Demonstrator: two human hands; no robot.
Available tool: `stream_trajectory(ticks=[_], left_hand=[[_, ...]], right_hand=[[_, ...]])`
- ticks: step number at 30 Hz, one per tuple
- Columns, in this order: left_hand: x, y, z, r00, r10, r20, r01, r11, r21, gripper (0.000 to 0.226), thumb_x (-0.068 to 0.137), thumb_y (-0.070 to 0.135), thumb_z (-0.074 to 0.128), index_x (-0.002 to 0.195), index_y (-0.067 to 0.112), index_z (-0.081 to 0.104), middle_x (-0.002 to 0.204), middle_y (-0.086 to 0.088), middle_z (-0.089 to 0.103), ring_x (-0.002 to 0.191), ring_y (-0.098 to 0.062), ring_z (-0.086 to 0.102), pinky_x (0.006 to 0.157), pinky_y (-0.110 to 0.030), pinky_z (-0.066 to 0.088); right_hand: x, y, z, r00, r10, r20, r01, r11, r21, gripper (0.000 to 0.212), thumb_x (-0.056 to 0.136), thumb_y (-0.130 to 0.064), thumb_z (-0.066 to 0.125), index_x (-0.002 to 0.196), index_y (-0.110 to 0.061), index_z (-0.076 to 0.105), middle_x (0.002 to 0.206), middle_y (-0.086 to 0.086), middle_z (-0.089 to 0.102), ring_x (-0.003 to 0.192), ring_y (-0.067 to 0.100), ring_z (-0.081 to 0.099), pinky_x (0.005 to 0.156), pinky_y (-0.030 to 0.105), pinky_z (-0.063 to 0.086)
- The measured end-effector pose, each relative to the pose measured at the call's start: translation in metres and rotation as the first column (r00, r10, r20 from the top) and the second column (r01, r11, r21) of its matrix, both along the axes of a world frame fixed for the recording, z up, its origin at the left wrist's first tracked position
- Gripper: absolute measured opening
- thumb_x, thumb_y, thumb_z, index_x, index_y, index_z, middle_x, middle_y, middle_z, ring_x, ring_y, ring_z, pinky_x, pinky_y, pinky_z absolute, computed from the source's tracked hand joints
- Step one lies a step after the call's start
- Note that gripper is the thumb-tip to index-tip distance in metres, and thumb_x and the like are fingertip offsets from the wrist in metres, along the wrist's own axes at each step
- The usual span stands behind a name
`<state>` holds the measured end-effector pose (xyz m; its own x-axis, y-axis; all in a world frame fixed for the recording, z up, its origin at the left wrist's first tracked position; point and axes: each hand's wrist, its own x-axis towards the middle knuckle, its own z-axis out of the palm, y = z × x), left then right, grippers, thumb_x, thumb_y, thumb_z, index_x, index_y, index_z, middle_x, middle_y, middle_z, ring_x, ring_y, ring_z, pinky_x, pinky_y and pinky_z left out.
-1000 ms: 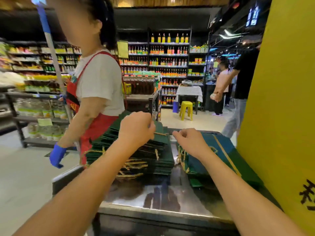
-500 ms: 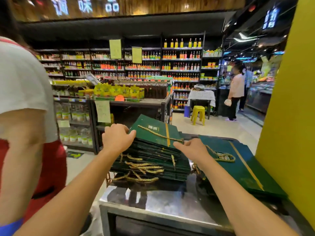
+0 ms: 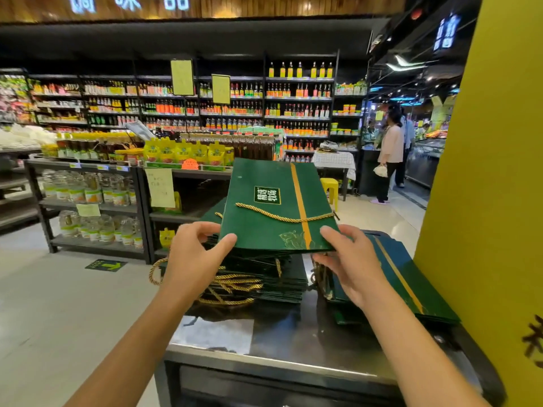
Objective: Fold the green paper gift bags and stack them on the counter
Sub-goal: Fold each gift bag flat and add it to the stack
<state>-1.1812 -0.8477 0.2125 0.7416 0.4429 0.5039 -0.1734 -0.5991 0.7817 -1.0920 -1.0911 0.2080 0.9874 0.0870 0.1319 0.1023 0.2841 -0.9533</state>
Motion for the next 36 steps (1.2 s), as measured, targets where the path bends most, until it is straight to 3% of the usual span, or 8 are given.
stream_trajectory(ticks=[4,12,18,21,23,28,32,36], left_hand=[[-0.018,-0.025,-0.019,0.995,-0.078,-0.069,0.07,0.991,-0.115,0.033,0.084,0.037,0.079,0.111,0.023,0.065,0.11,0.005,0.063,0.103,-0.008,0.059,0.088,-0.028,0.048],[-0.042,-0.07,-0.057,0.915,-0.339,-0.218,0.305,0.936,-0.176,0.037,0.079,0.028,0.086,0.096,0.013,0.057,0.092,-0.006,0.065,0.085,-0.019,0.064,0.074,-0.028,0.053],[-0.055,-0.09,-0.071,0.811,-0.46,-0.361,0.443,0.886,-0.133,0.044,0.077,0.045,0.083,0.089,0.016,0.053,0.09,-0.001,0.07,0.082,-0.011,0.065,0.071,-0.021,0.049],[-0.048,-0.091,-0.071,0.813,-0.493,-0.311,0.442,0.869,-0.221,0.049,0.079,0.06,0.075,0.097,0.018,0.06,0.092,-0.006,0.071,0.08,-0.017,0.068,0.077,-0.03,0.055],[-0.038,-0.092,-0.07,0.838,-0.49,-0.24,0.389,0.845,-0.368,0.039,0.092,0.047,0.068,0.112,0.014,0.06,0.103,-0.009,0.072,0.085,-0.017,0.072,0.08,-0.03,0.06],[-0.013,-0.083,-0.065,0.816,-0.578,-0.028,0.36,0.545,-0.758,0.031,0.105,0.036,0.052,0.127,0.015,0.058,0.119,-0.009,0.073,0.1,-0.027,0.074,0.082,-0.041,0.061],[-0.01,-0.077,-0.066,0.835,-0.549,0.039,0.359,0.491,-0.794,0.02,0.107,0.02,0.049,0.124,0.017,0.059,0.115,-0.007,0.074,0.09,-0.022,0.075,0.069,-0.035,0.062],[-0.017,-0.076,-0.07,0.811,-0.582,0.058,0.404,0.486,-0.775,0.023,0.103,0.004,0.051,0.124,0.014,0.056,0.11,-0.008,0.075,0.083,-0.026,0.075,0.069,-0.039,0.063]], right_hand=[[-0.011,-0.024,-0.011,0.995,0.005,-0.103,0.016,0.979,0.204,0.038,0.093,-0.017,0.072,0.127,-0.005,0.059,0.112,0.016,0.075,0.101,0.028,0.074,0.075,0.039,0.063],[-0.031,-0.077,-0.024,0.97,-0.139,-0.197,0.144,0.989,0.012,0.041,0.082,-0.044,0.079,0.11,-0.014,0.072,0.101,0.005,0.079,0.096,0.026,0.075,0.085,0.047,0.062],[-0.038,-0.106,-0.025,0.967,-0.233,-0.098,0.219,0.966,-0.136,0.029,0.085,-0.021,0.081,0.11,-0.009,0.071,0.098,0.01,0.078,0.087,0.027,0.076,0.082,0.046,0.062],[-0.04,-0.117,-0.025,0.97,-0.221,-0.101,0.207,0.969,-0.134,0.025,0.086,-0.018,0.079,0.108,-0.008,0.072,0.097,0.011,0.078,0.086,0.026,0.076,0.08,0.043,0.062],[-0.04,-0.123,-0.028,0.975,-0.202,-0.093,0.188,0.972,-0.141,0.023,0.086,-0.017,0.079,0.106,-0.009,0.072,0.096,0.012,0.078,0.081,0.023,0.076,0.074,0.039,0.062],[-0.043,-0.129,-0.035,0.985,-0.159,-0.061,0.147,0.976,-0.163,0.029,0.085,-0.013,0.08,0.112,-0.016,0.069,0.099,0.011,0.077,0.08,0.026,0.076,0.065,0.038,0.062],[-0.046,-0.131,-0.041,0.985,-0.17,0.023,0.17,0.947,-0.271,0.026,0.088,-0.012,0.077,0.111,-0.022,0.073,0.097,0.009,0.078,0.084,0.031,0.077,0.075,0.048,0.063],[-0.047,-0.136,-0.043,0.938,-0.238,0.252,0.328,0.845,-0.422,0.014,0.091,-0.02,0.075,0.103,-0.027,0.076,0.088,0.0,0.079,0.082,0.018,0.076,0.074,0.037,0.063]])
